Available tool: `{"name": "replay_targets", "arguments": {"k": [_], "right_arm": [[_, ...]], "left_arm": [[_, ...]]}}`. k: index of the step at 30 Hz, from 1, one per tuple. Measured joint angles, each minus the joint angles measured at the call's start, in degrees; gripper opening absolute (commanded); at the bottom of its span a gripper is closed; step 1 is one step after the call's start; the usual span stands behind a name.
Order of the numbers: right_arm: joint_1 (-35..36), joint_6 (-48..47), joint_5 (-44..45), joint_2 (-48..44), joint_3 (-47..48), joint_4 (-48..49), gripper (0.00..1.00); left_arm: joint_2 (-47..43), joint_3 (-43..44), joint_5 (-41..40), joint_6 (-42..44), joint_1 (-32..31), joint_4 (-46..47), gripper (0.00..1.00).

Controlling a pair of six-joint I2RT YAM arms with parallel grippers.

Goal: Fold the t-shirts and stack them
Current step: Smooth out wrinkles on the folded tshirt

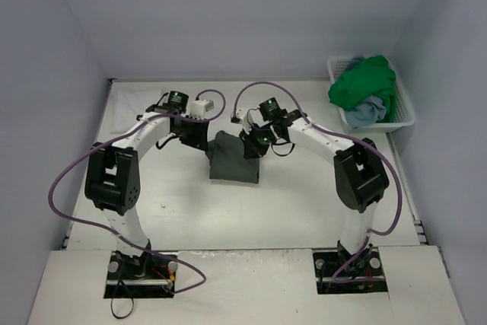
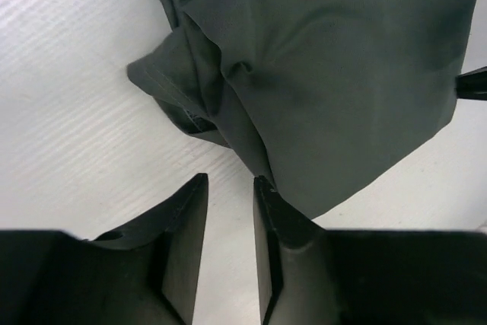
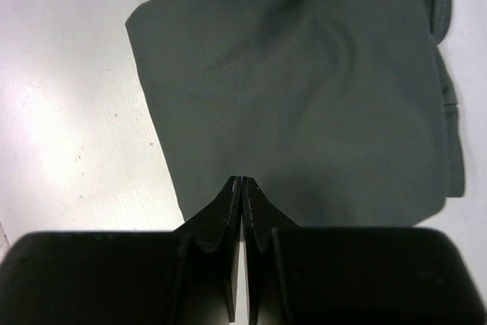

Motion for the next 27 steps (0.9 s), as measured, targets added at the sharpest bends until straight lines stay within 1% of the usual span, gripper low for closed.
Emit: {"name": "replay_targets", "arguments": {"k": [2,4,5,9,10,11,18,27], "right_arm": [[0.24,0.04,-0.28,1.36,0.00,0.20,0.00],[0.59,0.07,-0.61,2.84,0.00,0.59,0.00],[0.79,0.09,-0.74,3.48,0.00,0.74,0.00],[1.95,0.24,-0.46,6.14,0.00,1.44,0.00],[2.29,0.24,-0.35,6.88,0.00,1.68,0.00],[2.58,0.24,-0.24,7.58,0.00,1.90,0.00],[3.21,0.76,0.50,8.81,0.00,2.75,0.00],[3.08,1.14,0.81,8.81,-0.85,4.11,0.00]], "left_arm": [[1.14,-0.39,1.88,-0.98,0.52,0.09,0.31],[1.84,-1.05,3.96,-1.92,0.48,-0.02,0.33],[2.10,-1.29,4.92,-2.32,0.44,0.02,0.37],[3.28,-1.75,8.66,-3.43,0.17,0.02,0.48],[3.52,-1.84,9.40,-3.76,0.17,-0.02,0.49],[3.76,-1.86,9.92,-3.98,0.31,-0.04,0.54],[4.02,-4.87,11.69,-4.31,2.19,0.07,0.58],[6.03,-5.97,11.61,-7.08,3.28,2.45,0.58]]}}
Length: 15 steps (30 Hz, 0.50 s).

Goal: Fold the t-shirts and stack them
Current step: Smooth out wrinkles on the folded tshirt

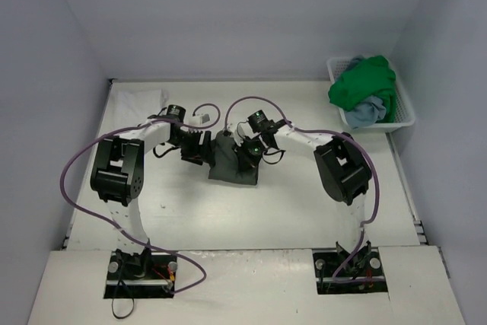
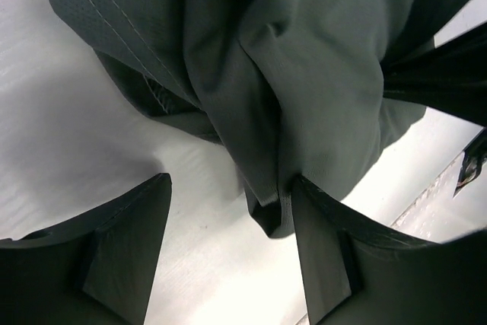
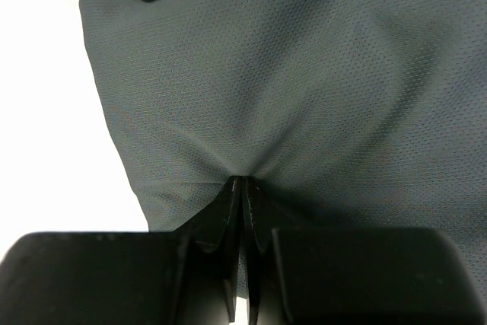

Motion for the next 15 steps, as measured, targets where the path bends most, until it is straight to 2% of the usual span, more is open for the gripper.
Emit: {"name": "replay_targets", "arguments": {"k": [15], "right_arm": [[-2.16,0.00,-1.49,-0.20,-0.74,0.55,0.00]], "left_arm": [[6.36,1.99,11.37,-9.44,0.37,6.78,0.66]]}}
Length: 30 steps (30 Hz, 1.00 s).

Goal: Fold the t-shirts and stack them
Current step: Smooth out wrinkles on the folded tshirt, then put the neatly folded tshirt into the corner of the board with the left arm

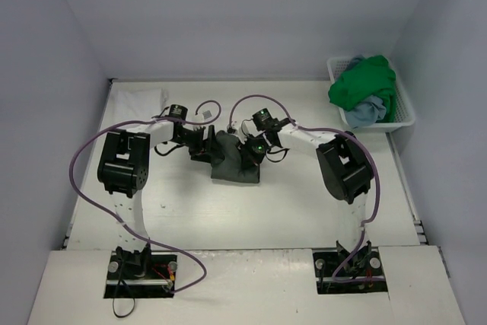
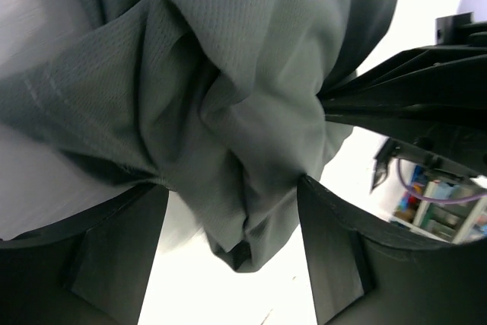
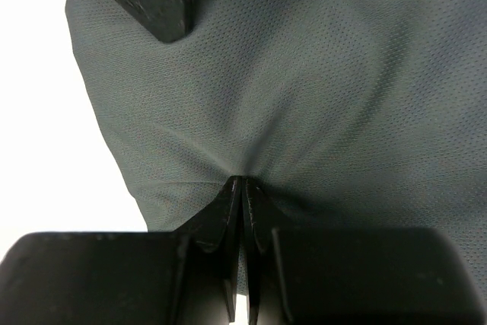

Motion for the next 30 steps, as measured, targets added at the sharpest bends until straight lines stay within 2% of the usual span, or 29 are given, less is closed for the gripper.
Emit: {"name": "replay_targets", "arguments": {"k": [2,11,14,18,22,23,24,30], "right_arm": [[-0.04,0.00,-0.02,-0.09,-0.02,0.00,0.00],[-0.68,-0.02,-0.35,-0.33,-0.24,0.00,0.00],[-0.87,-0.04,-0.35,-0.33,-0.24,0.00,0.00],[-1.31,-0.04,-0.39,-0.33,-0.24,-0.02,0.00],[-1.60,-0.04,-0.39,-0.33,-0.24,-0.09,0.00],[-1.62,-0.04,-0.39,-0.33,-0.24,-0.09,0.00],[-1.84,-0.07,-0.42,-0.33,-0.24,-0.07,0.00],[-2.08,-0.09,-0.46,-0.33,-0.24,-0.07,0.00]], "left_arm": [[0.44,-0.02,1.11,-1.16,0.00,0.85,0.68],[0.50,-1.49,2.71,-5.07,-0.87,5.09,0.68],[0.87,-1.42,2.71,-5.62,-2.71,6.58,0.63],[2.93,0.28,3.26,-6.32,-5.57,7.72,0.51],[6.03,2.47,4.37,-7.89,-6.49,8.39,0.24],[6.88,2.91,4.52,-8.11,-6.49,8.52,0.08],[7.67,3.21,4.63,-8.33,-6.43,8.72,0.01],[8.50,3.48,6.12,-8.85,-6.21,9.07,0.00]]}}
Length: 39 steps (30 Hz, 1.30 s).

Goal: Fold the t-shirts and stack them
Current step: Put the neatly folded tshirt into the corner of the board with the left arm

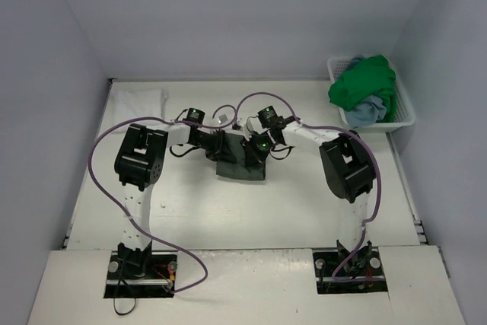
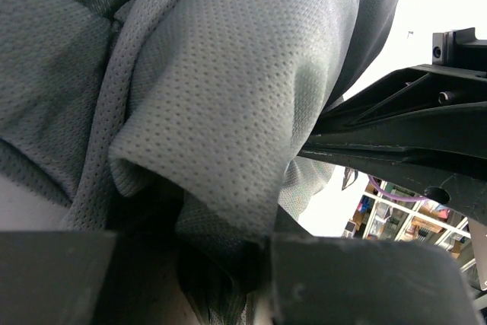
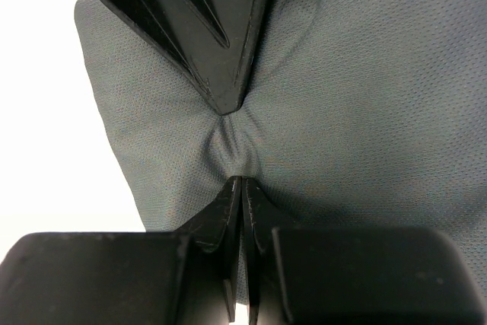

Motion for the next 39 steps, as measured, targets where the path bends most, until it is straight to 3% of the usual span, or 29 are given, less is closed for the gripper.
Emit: {"name": "replay_targets", "arguments": {"k": [8,18,26,39], "right_arm": [[-1.77,-0.20,-0.70,-2.08,-0.94,-0.04,0.00],[-13.62,-1.55,-0.61,-14.12,-1.36,-0.31,0.00],[-13.27,-2.36,0.20,-15.61,-1.77,-0.37,0.00],[-13.11,-2.99,0.66,-14.62,-1.88,-0.37,0.00]], "left_arm": [[-0.11,1.20,-0.81,0.52,2.14,-1.42,0.00],[0.02,11.52,-7.10,3.52,7.89,-6.86,0.00],[0.02,18.88,-7.52,5.77,8.04,-12.96,0.00],[7.32,47.32,-7.67,21.33,15.28,-38.07,0.00]]}}
